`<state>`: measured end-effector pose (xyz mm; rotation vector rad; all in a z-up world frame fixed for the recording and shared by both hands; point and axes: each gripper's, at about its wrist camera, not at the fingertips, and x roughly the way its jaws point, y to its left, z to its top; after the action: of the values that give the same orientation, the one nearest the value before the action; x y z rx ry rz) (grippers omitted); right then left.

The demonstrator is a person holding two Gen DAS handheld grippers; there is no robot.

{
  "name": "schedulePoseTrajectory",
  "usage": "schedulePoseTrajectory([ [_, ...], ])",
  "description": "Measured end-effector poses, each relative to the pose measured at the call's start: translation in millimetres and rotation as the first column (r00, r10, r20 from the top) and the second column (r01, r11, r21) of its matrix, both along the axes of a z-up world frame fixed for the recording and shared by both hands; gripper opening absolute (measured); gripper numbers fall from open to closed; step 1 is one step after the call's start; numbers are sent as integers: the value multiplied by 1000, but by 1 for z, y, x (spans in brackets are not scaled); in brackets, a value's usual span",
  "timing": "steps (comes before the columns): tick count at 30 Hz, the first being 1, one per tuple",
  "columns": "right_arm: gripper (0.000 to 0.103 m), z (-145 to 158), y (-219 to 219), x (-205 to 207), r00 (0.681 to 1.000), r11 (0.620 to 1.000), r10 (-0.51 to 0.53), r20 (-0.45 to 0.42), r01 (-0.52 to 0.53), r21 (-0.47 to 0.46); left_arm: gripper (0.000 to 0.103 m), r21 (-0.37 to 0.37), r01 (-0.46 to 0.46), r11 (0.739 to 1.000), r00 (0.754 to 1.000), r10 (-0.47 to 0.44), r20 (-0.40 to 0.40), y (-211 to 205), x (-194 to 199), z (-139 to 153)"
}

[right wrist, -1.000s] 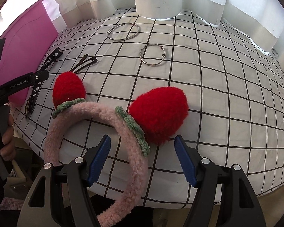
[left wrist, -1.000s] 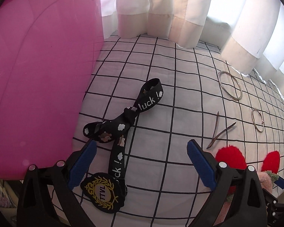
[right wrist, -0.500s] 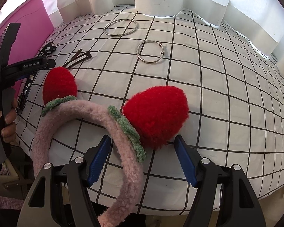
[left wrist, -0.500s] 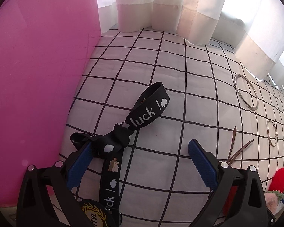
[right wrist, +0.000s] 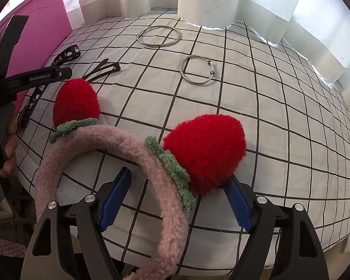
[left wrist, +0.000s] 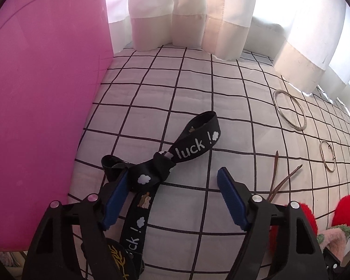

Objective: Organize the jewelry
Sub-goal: 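Grasp the black lanyard strap with the left gripper while the right grasps the pink headband, then lift the lanyard and headband and carry both over the pink tub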

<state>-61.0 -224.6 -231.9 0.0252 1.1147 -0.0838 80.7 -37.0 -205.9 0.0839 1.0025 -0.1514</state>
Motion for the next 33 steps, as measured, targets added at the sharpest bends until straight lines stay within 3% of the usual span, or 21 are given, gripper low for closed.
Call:
schedulePoseTrajectory([
  [1,50,2,0,0,1000,1000,1,5,-1,-3,55,-2,9,1000,1000,-9,1,-1,-1,1],
  [2,45,3,0,0,1000,1000,3,5,-3,-3,46,-5,17,1000,1000,-17,3,-2,-2,2],
  [3,40,3,1,0,1000,1000,5,5,-5,-6,29,-4,25,1000,1000,-25,4,-3,-4,4],
  [4,37,3,1,0,1000,1000,5,7,-5,-5,20,0,34,999,999,-34,0,-4,-4,4],
  [6,31,4,0,-1,1000,1000,-1,16,1,2,12,2,48,999,999,-48,-6,-6,-5,4],
  [10,22,7,-5,-4,999,999,-14,37,12,50,10,-19,53,998,999,-53,-7,-4,-9,10],
  [17,19,27,-11,-12,993,997,-37,115,28,78,10,-28,83,996,995,-82,49,-5,-28,38],
  [33,18,124,-18,-9,944,1000,-10,330,5,17,10,-79,117,990,972,-98,213,-9,-49,141],
])
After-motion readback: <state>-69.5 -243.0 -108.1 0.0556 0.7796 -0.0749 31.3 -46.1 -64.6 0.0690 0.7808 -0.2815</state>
